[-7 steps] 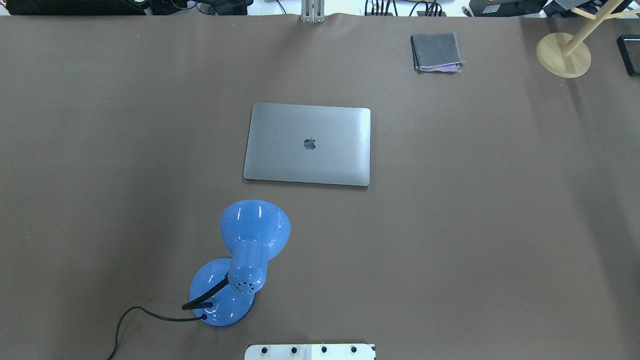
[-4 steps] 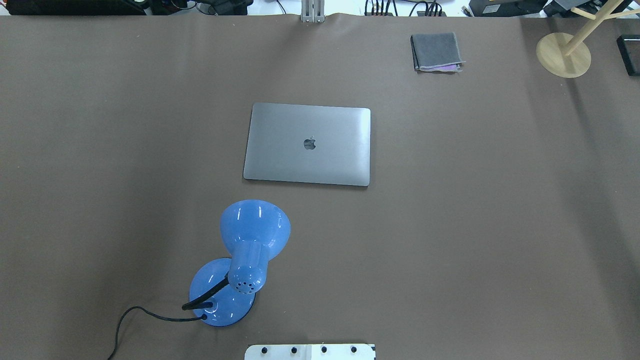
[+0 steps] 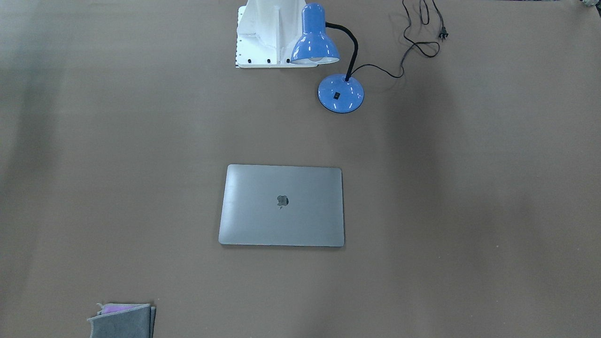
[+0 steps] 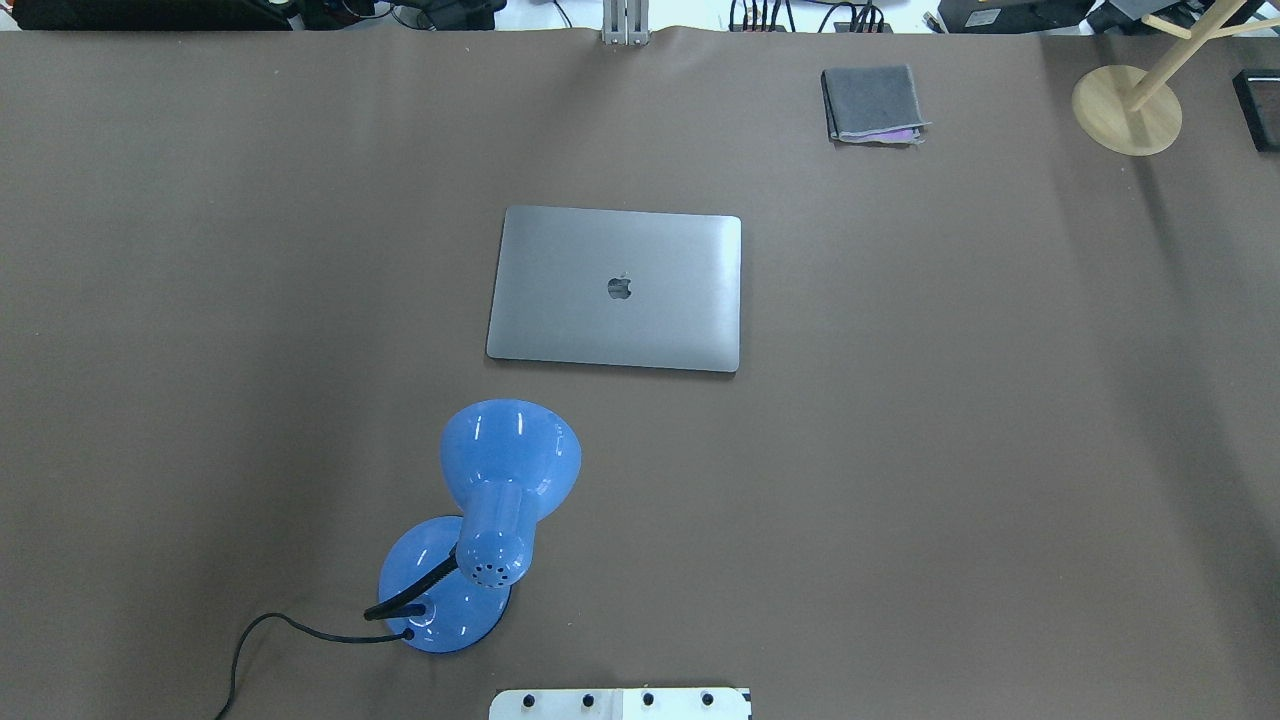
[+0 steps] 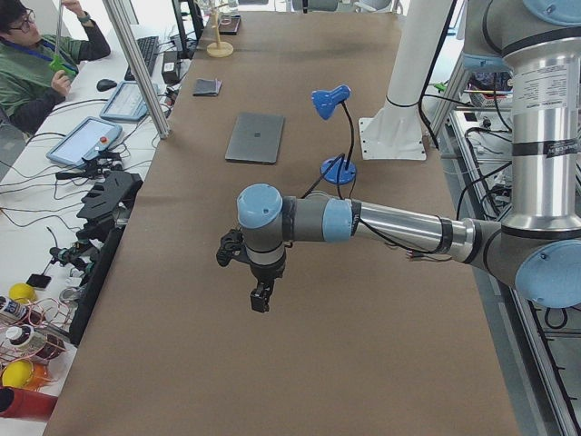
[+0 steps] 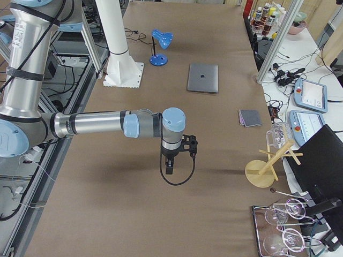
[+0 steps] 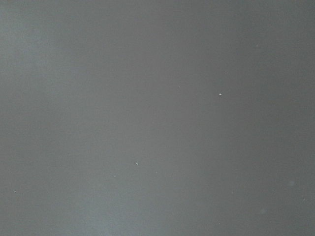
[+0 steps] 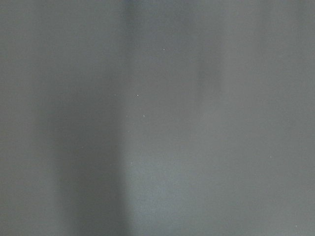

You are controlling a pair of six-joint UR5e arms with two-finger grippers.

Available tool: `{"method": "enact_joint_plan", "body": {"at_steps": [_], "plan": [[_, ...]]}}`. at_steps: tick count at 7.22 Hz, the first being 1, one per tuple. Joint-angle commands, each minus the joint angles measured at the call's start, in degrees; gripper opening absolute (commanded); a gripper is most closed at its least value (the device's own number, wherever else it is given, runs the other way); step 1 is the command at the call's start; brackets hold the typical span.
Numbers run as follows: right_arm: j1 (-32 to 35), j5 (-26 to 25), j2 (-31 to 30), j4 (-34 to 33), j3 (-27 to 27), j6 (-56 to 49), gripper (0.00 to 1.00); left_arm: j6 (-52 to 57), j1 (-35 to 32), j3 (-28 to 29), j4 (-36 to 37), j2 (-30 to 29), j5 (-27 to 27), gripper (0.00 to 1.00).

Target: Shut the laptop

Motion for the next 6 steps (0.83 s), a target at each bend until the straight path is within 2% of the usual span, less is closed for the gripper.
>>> {"method": "enact_joint_plan", "body": {"at_steps": [1, 6], "plan": [[0.0, 1.8, 0.2, 0.3, -1.1, -0.2, 1.00, 0.0, 0.0, 0.2, 0.0, 0.1, 0.0, 0.98], [0.1, 2.9, 0.3, 0.9, 0.4, 0.5, 1.00, -0.2, 0.0, 0.1, 0.1, 0.0, 0.6, 0.98]]}}
